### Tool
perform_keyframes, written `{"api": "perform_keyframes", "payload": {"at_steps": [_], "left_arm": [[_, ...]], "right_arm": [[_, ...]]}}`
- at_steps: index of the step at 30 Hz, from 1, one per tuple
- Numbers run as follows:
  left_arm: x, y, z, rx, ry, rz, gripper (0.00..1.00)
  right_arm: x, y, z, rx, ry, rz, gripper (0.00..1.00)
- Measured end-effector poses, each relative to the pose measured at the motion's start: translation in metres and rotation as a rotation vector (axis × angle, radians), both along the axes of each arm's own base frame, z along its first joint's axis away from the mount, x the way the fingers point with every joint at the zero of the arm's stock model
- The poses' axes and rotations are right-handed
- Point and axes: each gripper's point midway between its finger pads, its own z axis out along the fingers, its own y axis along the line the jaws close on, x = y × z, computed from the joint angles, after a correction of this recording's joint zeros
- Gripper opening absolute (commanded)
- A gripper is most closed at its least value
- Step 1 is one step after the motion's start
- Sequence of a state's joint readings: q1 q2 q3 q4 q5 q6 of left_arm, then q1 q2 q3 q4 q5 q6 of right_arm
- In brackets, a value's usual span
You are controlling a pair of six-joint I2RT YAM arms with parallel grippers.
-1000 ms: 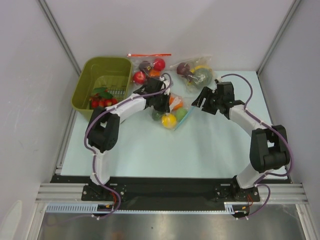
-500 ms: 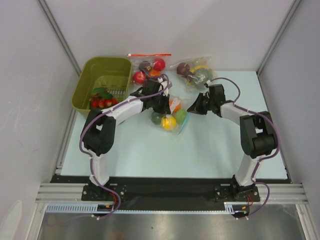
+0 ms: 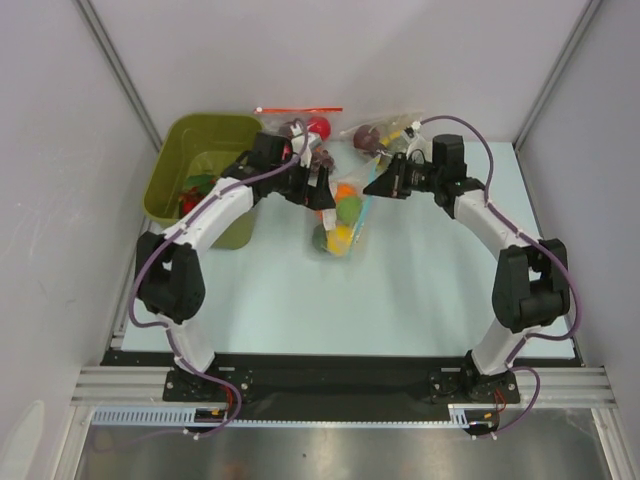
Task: Open the zip-top bag and remove the fake food
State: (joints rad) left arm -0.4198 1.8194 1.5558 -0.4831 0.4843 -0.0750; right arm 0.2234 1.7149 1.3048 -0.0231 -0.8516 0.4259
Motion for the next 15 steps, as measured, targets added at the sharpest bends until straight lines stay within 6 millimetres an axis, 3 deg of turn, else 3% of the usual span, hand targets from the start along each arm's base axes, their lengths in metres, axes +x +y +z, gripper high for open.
{"api": "perform_keyframes", "payload": {"at_steps": [6,15], "left_arm": [[-0.013,-0.001,0.057,-0.092,-0.116,-0.115,1.00],[-0.039,-0.027,0.096,-0.287,-0.149,-0.311,1.00]], "right_arm": [[-0.031,0.002,0.037,0.013,-0.042,0.182,0.00],[-0.084,0.000,0.058,0.051,0.020,0.382,0.00]]}}
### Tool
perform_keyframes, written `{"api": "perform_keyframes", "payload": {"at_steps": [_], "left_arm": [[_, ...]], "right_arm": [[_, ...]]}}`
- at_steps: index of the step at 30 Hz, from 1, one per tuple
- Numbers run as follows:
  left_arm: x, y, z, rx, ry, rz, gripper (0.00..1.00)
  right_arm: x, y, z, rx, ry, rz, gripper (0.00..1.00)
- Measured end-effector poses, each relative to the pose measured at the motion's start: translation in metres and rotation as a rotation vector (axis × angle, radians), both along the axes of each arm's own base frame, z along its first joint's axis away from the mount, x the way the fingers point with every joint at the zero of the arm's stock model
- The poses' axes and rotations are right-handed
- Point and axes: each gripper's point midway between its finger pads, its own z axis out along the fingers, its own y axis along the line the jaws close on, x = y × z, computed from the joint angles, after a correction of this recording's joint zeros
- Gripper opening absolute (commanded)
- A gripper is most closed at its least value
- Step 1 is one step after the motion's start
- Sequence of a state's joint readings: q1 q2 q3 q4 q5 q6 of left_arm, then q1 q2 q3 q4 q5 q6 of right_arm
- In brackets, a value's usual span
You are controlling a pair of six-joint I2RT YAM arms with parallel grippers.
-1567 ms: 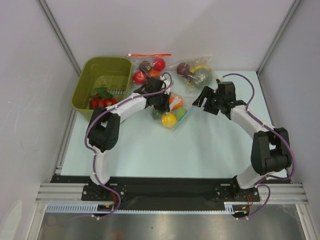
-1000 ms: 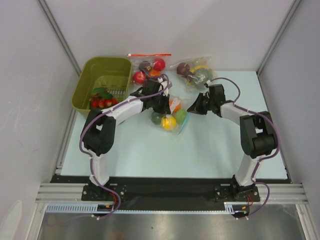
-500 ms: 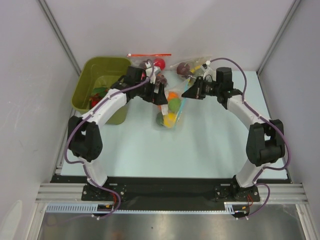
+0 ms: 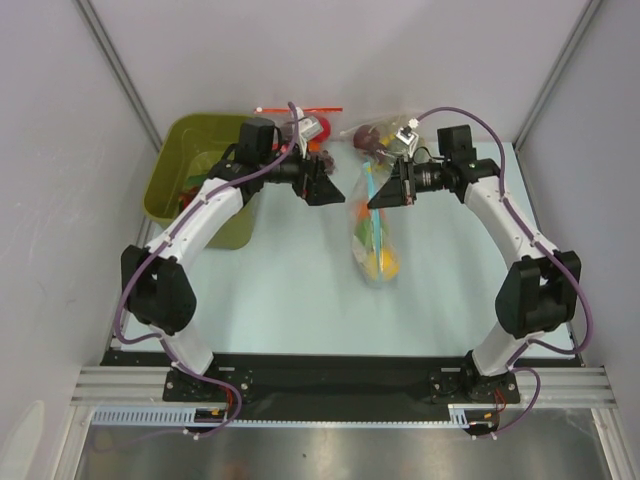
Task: Open the zip-top bag and remove the fake food
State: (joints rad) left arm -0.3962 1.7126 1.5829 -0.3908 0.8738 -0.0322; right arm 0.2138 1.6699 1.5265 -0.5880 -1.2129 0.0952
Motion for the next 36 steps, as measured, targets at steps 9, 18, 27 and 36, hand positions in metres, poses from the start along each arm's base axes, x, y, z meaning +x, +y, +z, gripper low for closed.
{"api": "perform_keyframes", "payload": {"at_steps": [9,18,27,36], "left_arm": [[-0.017,-0.016,0.016,-0.167,0.023,-0.144,1.00],[-0.035,-0.028,0.024,-0.352,0.106,-0.268,0.91],[-0.054,-0.038,0.006,-0.441,0.525,-0.354,0.52],[-0.071,-0.038,0.016,-0.429,0.595,-0.406,0.00]], "right_arm": [[-0.049,-0.001,0.029,0.098,0.076,0.132,0.00],[-0.082,0.020,0.037,0.153,0.160,0.240,0.00],[-0.074,0.029,0.040,0.193,0.188,0.250,0.00],[-0.068,0.035,0.047,0.229,0.398,0.280,0.00]]}}
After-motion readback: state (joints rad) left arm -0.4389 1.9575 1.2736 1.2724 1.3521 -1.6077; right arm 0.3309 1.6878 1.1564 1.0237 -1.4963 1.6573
